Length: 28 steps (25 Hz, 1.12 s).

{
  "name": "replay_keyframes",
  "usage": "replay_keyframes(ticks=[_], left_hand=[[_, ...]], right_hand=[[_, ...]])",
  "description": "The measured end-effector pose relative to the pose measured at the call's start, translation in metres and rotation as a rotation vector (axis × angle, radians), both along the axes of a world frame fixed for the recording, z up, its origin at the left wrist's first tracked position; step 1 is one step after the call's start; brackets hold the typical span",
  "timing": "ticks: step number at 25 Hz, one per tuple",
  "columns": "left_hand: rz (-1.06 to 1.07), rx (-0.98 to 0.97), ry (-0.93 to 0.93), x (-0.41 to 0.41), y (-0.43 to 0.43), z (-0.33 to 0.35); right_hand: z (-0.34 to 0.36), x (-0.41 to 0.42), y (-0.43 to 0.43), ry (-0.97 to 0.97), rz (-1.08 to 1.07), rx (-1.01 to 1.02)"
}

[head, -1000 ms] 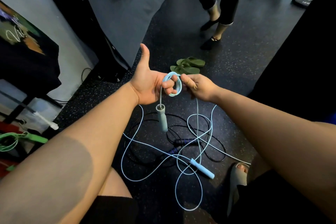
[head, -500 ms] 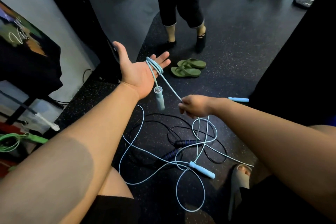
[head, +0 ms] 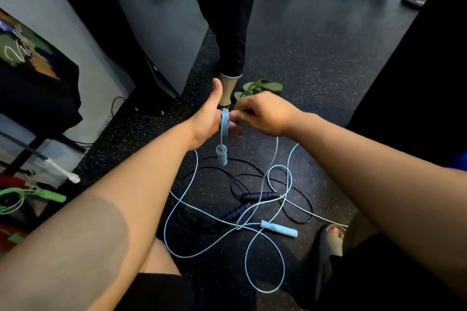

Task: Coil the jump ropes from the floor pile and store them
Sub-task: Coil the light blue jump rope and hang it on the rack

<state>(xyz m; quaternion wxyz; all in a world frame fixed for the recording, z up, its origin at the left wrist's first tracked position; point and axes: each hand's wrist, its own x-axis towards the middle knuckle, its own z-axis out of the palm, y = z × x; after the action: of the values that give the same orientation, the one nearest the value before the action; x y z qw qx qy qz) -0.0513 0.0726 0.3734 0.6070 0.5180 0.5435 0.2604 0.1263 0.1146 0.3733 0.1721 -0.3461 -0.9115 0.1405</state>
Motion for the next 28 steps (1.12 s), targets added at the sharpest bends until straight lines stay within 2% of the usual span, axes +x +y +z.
replay_keyframes(ticks=[3, 5, 11, 16, 20, 25, 28], left_hand=[[-0.104, -0.050, -0.048, 0.002, -0.007, 0.009], [-0.118, -0.097, -0.162, 0.001, -0.007, 0.012], [0.013, -0.185, -0.492, -0.006, -0.004, 0.018], [0.119, -0.178, -0.653, -0.010, -0.003, 0.020], [0.263, -0.104, -0.815, -0.012, 0.000, 0.022], [0.539, 0.041, -0.876, -0.017, 0.002, 0.027], [0.619, 0.113, -0.857, -0.010, 0.001, 0.027]], right_hand=[[-0.002, 0.010, 0.011, 0.131, -0.057, -0.048], [-0.006, 0.013, 0.014, 0.207, -0.072, -0.092], [-0.020, 0.017, 0.012, 0.298, -0.222, -0.288], [-0.038, 0.007, 0.003, 0.267, -0.328, -0.508], [-0.053, 0.000, -0.005, 0.183, -0.301, -0.637], [-0.060, 0.000, -0.012, -0.013, -0.200, -0.682], [-0.046, -0.002, -0.016, -0.120, -0.114, -0.557]])
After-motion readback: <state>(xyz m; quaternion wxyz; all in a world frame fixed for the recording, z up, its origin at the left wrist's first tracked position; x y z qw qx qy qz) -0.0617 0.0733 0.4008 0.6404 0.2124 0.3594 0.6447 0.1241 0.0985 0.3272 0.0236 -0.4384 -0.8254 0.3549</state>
